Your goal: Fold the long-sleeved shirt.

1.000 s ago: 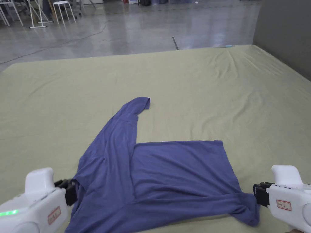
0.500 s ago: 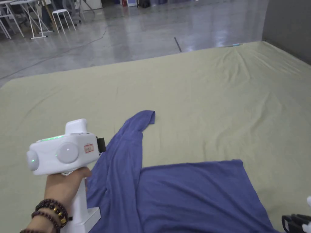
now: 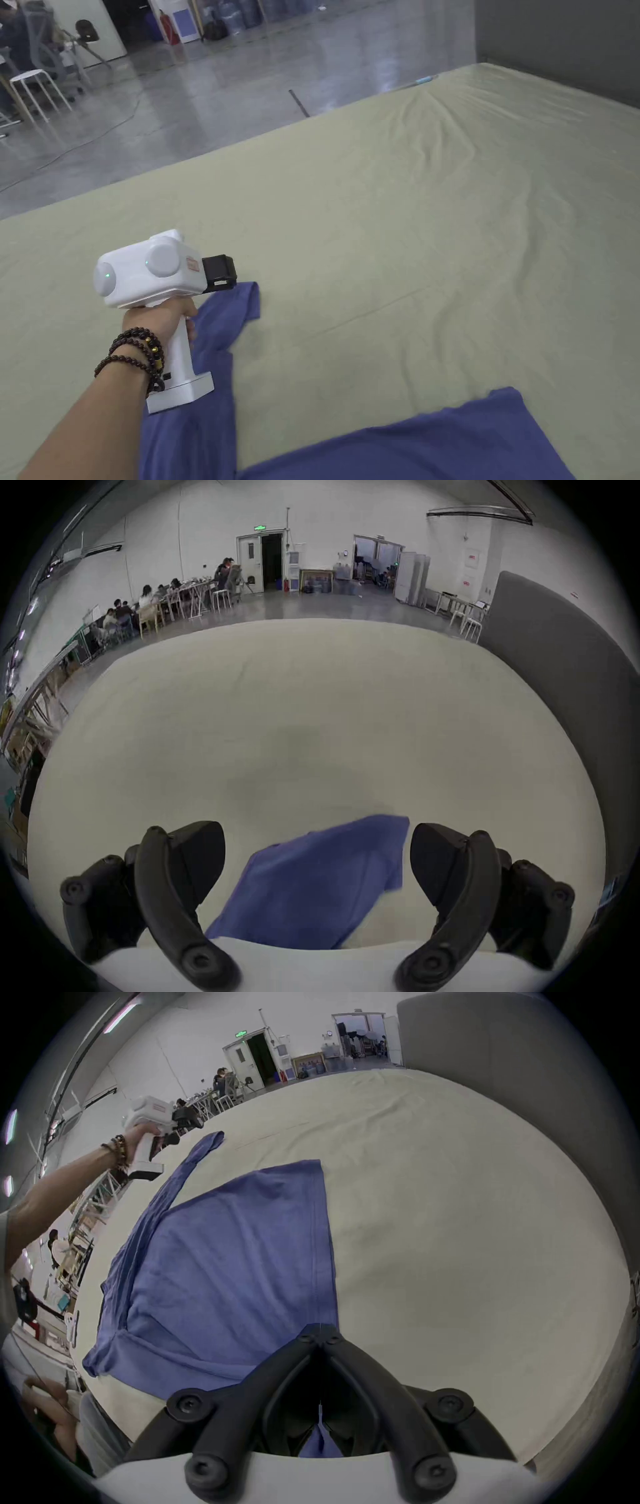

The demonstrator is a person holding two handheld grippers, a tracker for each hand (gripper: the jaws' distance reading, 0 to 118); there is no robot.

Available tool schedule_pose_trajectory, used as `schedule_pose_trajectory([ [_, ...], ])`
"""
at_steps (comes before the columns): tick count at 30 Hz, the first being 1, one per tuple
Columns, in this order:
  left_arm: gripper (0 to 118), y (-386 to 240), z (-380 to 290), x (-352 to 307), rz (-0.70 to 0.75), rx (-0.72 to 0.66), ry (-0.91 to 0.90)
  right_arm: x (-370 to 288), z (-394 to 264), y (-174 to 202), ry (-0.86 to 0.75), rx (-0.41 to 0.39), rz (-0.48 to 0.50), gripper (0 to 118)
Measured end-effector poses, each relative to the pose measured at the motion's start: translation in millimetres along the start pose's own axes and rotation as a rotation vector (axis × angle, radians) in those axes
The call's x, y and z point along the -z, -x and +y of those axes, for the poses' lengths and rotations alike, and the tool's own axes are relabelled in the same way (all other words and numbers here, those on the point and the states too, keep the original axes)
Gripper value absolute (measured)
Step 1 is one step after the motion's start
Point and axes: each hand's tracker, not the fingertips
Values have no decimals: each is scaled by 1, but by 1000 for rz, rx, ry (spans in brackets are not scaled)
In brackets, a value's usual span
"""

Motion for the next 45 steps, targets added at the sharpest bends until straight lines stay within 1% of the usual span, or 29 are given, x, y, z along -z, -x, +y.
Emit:
schedule_pose_trajectory([
  [1, 112, -3, -4, 10, -17, -3, 28, 0, -1, -3, -2, 4, 2, 2],
  [3, 95, -10, -16, 28, -13, 17, 95, -1, -2, -6, 0, 9, 1, 2],
  [4, 82, -13, -24, 31, 18, 28, 128, -3, -3, -7, 1, 8, -8, 2],
  [5, 75, -14, -32, 35, 22, 41, 150, -6, -3, -8, 2, 6, -12, 2],
  [6, 51, -15, -39, 33, -8, 36, 108, -9, -4, -9, 1, 2, -15, 2],
  [7, 11, -15, -36, 22, -4, 42, 52, -11, -3, -9, 2, 0, -19, 2],
  [8, 10, -6, -29, 24, -35, 34, 71, -14, -3, -9, 1, 0, -21, 2],
  [10, 10, -8, -24, -5, 53, 81, 39, -18, -3, -10, -3, 3, -26, 2],
  [11, 10, -4, -22, -22, 23, 81, 53, -20, -2, -8, -4, 2, -25, 2],
  [13, 10, 5, -20, -80, -7, 59, 16, -28, -2, -3, -19, -4, -16, 2],
  [14, 10, 12, -23, -108, -18, 23, -35, -32, -2, -1, -31, -9, -6, 2],
  [16, 10, 27, -35, -175, -38, -29, -57, -42, -1, 6, -50, -16, 23, 2],
  [17, 10, 32, -46, -203, -52, -38, -100, -47, -2, 9, -56, -20, 25, 2],
  [19, 10, 39, -78, -268, -51, 1, -148, -58, -2, 18, -66, -36, 43, 2],
  [21, 10, 48, -108, -309, -25, -37, -188, -66, -4, 25, -71, -55, 49, 2],
  [24, 10, 49, -182, -369, -90, -150, -227, -74, -10, 32, -66, -96, 57, 2],
  [25, 10, 48, -207, -380, -99, -189, -211, -77, -12, 35, -69, -107, 58, 2],
  [27, 11, 42, -256, -390, -81, -148, -197, -83, -15, 40, -68, -126, 69, 2],
  [29, 11, 39, -299, -379, -24, -148, -141, -89, -18, 44, -74, -146, 73, 2],
  [30, 11, 41, -321, -371, -29, -138, -105, -91, -19, 46, -74, -154, 73, 2],
  [32, 11, 44, -354, -346, -64, -180, -28, -93, -21, 48, -79, -160, 71, 2],
  [34, 11, 50, -381, -322, -41, -215, 50, -95, -22, 50, -82, -159, 71, 2],
  [36, 11, 51, -398, -310, -46, -229, 80, -98, -22, 52, -87, -157, 64, 2],
  [37, 16, 54, -403, -308, -51, -247, 74, -98, -21, 52, -87, -155, 59, 2],
  [38, 46, 57, -407, -307, -76, -293, 69, -99, -21, 52, -89, -152, 54, 2],
  [39, 93, 59, -408, -308, -88, -319, 61, -100, -21, 52, -91, -150, 51, 2],
  [40, 118, 56, -407, -317, -92, -336, 51, -101, -19, 52, -88, -148, 46, 2],
  [42, 118, 57, -403, -326, -116, -324, 58, -102, -18, 54, -89, -147, 35, 2],
  [45, 118, 50, -390, -386, -115, -282, -37, -106, -14, 57, -99, -151, 32, 2],
])
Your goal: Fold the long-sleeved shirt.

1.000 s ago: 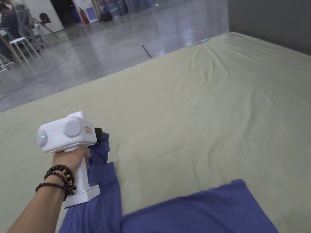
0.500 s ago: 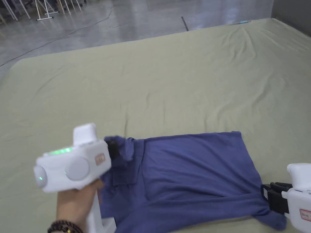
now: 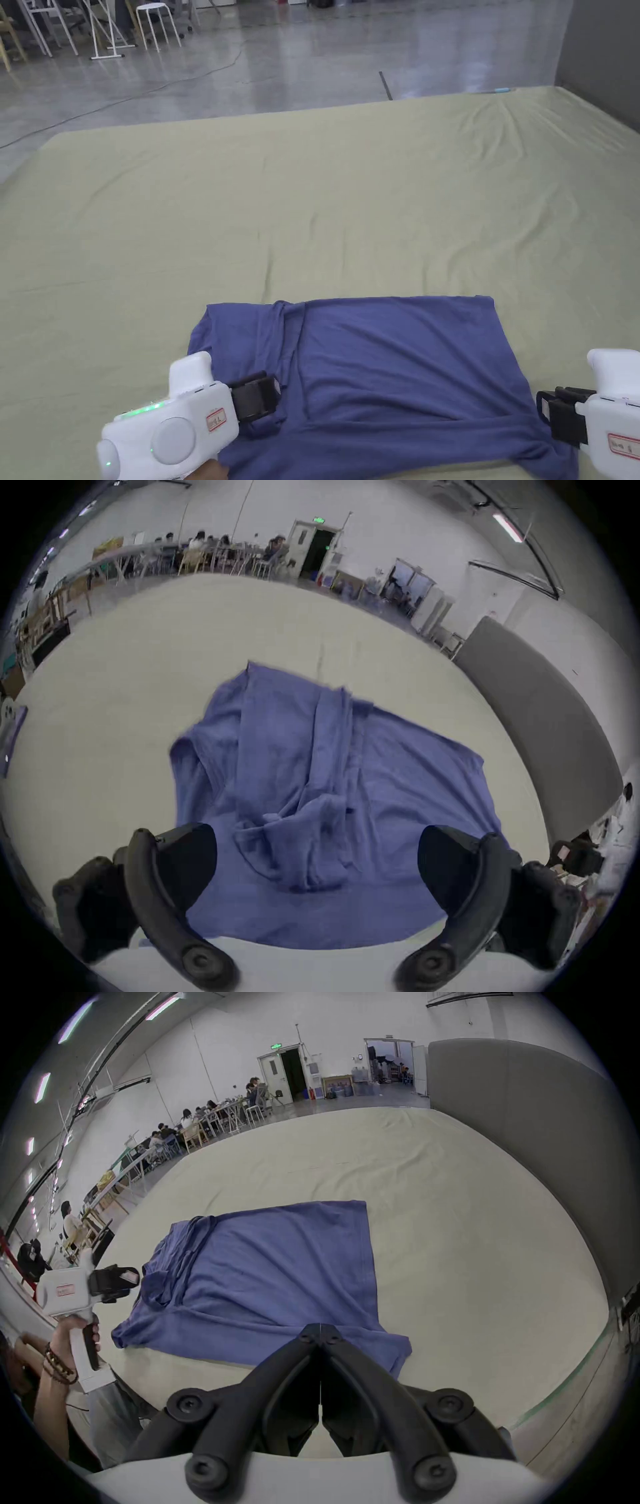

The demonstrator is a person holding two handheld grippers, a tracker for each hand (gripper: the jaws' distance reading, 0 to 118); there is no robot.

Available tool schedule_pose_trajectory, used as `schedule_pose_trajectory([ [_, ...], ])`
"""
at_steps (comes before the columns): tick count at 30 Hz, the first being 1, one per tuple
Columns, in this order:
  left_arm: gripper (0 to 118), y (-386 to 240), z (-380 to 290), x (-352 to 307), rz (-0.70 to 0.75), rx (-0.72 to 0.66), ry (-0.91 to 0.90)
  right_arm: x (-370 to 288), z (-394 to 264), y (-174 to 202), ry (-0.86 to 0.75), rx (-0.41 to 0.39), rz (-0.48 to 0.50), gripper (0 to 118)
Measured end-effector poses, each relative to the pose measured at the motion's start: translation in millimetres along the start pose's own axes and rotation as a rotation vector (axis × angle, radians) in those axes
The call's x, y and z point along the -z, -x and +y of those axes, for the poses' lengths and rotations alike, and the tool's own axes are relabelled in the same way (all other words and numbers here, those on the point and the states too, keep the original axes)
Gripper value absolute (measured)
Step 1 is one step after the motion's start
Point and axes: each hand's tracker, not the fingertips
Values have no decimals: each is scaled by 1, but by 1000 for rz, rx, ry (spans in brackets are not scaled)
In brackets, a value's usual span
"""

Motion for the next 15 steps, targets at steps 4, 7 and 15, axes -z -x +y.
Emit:
schedule_pose_trajectory([
  [4, 118, 4, -9, -43, -7, 22, -73, 2, 4, 9, -13, -3, 2, 2],
  [7, 46, 12, -23, -43, 27, 84, -77, 7, 5, 17, -11, -4, -1, 2],
  [15, 0, 13, -21, -33, 84, 58, -33, 19, 17, 29, 4, -49, -122, 2],
])
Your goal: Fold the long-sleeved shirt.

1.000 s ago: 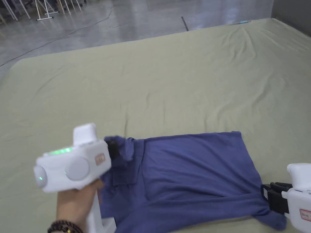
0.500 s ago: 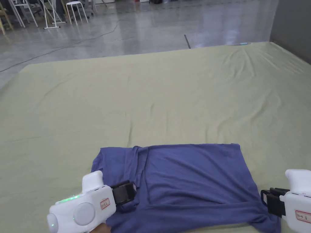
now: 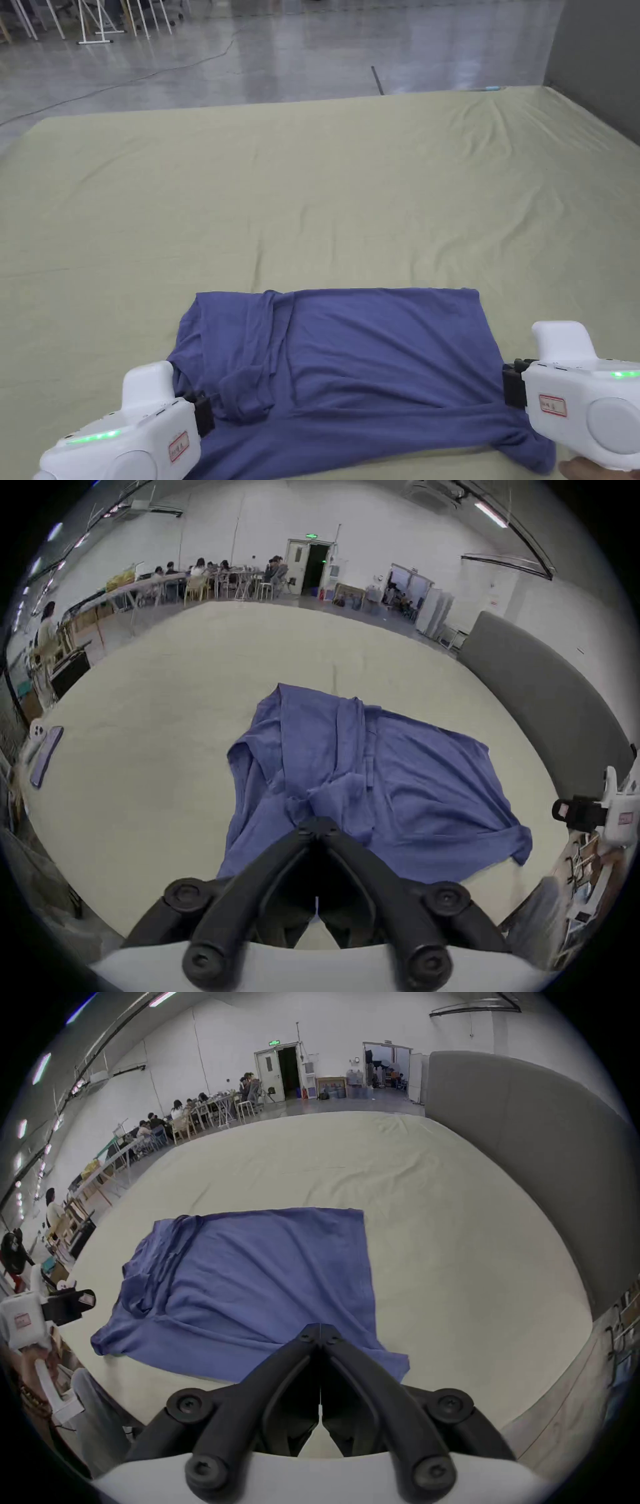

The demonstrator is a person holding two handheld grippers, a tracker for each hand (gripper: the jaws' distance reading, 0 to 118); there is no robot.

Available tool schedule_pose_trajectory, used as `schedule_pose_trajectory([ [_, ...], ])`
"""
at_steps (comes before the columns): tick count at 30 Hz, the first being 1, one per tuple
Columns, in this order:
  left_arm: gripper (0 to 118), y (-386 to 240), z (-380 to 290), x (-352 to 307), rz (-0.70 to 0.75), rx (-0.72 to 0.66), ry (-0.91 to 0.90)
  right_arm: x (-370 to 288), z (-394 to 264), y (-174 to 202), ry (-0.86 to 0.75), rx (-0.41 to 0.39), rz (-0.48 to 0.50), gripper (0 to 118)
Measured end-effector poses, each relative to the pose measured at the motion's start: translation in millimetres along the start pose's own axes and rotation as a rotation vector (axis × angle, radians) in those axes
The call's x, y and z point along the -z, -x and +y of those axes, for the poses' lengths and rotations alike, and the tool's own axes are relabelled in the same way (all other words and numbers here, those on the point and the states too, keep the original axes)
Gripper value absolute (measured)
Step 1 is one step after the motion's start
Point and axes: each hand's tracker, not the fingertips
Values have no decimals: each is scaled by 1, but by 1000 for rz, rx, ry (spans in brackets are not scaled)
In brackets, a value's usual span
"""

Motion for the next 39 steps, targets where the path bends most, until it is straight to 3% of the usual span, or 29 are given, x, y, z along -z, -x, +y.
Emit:
schedule_pose_trajectory([
  [7, 2, -3, 92, 54, 17, 40, -5, 25, 19, -2, 7, 10, -13, 2],
  [8, 24, -2, 108, 75, 39, 47, 4, 28, 20, -2, 11, 19, 1, 2],
  [10, 97, 6, 135, 116, 78, 34, 34, 35, 20, -1, 19, 19, 4, 2],
  [11, 110, 13, 145, 138, 61, -2, 71, 40, 19, -2, 25, 16, 7, 2],
  [13, 110, 23, 158, 175, 67, -54, 98, 48, 17, -4, 42, 12, 16, 2],
  [15, 108, 25, 169, 205, 183, 1, 138, 52, 16, -3, 59, 11, 29, 2],
  [20, 107, 35, 177, 260, 220, -14, 223, 61, 10, -4, 94, 2, 8, 2],
  [21, 103, 36, 175, 267, 217, -11, 265, 63, 9, -5, 100, 7, 5, 2],
  [22, 86, 36, 172, 272, 209, 4, 287, 65, 9, -7, 107, 9, 2, 2],
  [24, 75, 24, 168, 264, 230, 69, 229, 66, 9, -9, 115, 10, -10, 2],
  [25, 54, 19, 168, 259, 202, 115, 237, 69, 10, -11, 118, 11, -13, 2],
  [26, 12, 14, 168, 254, 203, 150, 229, 72, 13, -14, 122, 13, -15, 2],
  [27, 3, 11, 170, 248, 211, 173, 222, 74, 18, -16, 125, 17, -17, 2],
  [33, 3, 0, 183, 199, 110, 132, 158, 117, 102, -38, 83, 42, -21, 5],
  [34, 3, 1, 185, 194, 106, 131, 155, 133, 119, -42, 88, 54, -19, 23],
  [35, 3, 2, 186, 190, 98, 127, 153, 151, 136, -44, 105, 69, -15, 68],
  [36, 3, 1, 185, 187, 93, 113, 153, 166, 148, -46, 129, 91, -13, 93],
  [39, 3, 4, 182, 183, 80, 82, 154, 213, 169, -43, 236, 107, -35, 93],
])
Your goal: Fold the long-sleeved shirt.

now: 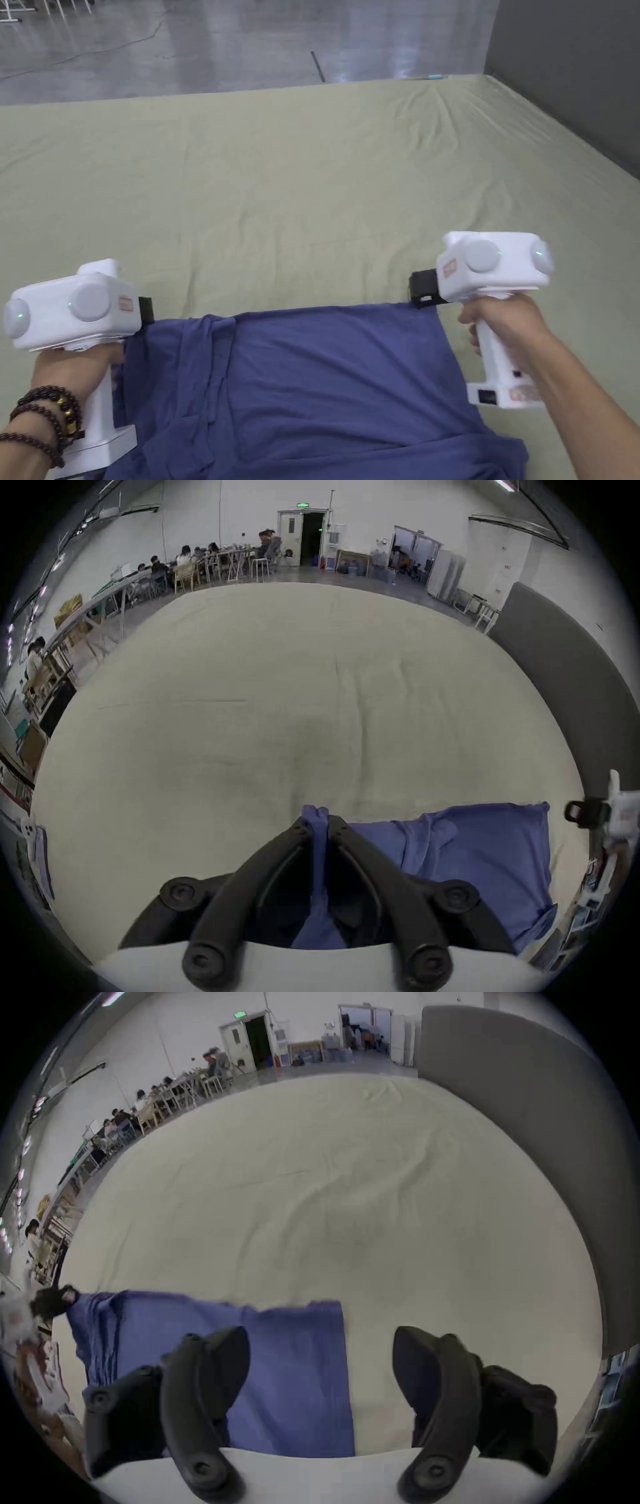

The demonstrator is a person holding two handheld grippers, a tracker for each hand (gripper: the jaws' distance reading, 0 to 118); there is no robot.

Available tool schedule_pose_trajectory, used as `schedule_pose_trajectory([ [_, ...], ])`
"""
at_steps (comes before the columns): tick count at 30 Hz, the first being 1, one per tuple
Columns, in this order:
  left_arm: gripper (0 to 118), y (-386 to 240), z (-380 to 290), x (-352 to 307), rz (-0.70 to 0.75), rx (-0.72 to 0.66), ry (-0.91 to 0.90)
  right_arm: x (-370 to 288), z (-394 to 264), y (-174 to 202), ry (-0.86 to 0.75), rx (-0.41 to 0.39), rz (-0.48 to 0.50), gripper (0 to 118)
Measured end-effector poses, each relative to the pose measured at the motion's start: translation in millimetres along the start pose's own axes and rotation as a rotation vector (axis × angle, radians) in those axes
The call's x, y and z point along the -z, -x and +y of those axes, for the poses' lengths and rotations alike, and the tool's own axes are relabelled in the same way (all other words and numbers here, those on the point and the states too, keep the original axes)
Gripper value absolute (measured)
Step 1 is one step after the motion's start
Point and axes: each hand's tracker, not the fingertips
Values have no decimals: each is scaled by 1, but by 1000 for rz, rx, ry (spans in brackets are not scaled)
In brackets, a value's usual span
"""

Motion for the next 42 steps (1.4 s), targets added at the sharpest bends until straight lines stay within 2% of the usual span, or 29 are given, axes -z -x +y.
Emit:
schedule_pose_trajectory([
  [2, 3, 2, -3, 2, 3, -3, 5, 22, 11, 7, 65, -13, 3, 93],
  [4, 3, 4, -5, 1, -1, -12, 4, 36, 15, 13, 63, -28, -25, 92],
  [5, 3, 6, -7, 3, -4, -17, 2, 42, 17, 16, 65, -38, -45, 86],
  [6, 3, 6, -7, 3, -6, -21, 2, 46, 17, 20, 74, -40, -57, 72],
  [8, 3, 6, -8, 2, -6, -24, 4, 52, 12, 27, 125, -40, -44, 23],
  [9, 3, 6, -10, 1, -6, -25, 3, 52, 7, 32, 131, -42, -25, 19],
  [11, 3, 6, -12, 0, -8, -25, 4, 49, 5, 39, 97, -116, -77, 18],
  [14, 3, 8, -17, -4, -9, -27, 5, 41, 6, 32, 110, -75, -45, 9],
  [16, 3, 7, -21, -14, -16, -34, -2, 23, 2, 32, 88, -64, -36, 8],
  [18, 3, 9, -25, -30, -34, -25, -25, -2, -1, 31, 23, -84, -21, 8],
  [21, 3, 5, -35, -63, -48, -3, -78, -47, -11, 22, -70, -69, 23, 8],
  [25, 3, 8, -65, -111, -40, 6, -120, -114, -44, 9, -174, -96, 52, 8],
  [31, 3, 19, -150, -168, -39, -10, -144, -180, -142, -21, -255, -94, 91, 8],
  [34, 3, 20, -201, -169, -41, -19, -95, -169, -197, -30, -213, -105, 80, 8],
  [39, 3, 14, -256, -136, -37, -35, 25, -110, -252, -27, -33, -147, 28, 8],
  [42, 3, 18, -265, -123, -11, -47, 9, -87, -257, -25, -56, -174, -19, 8],
])
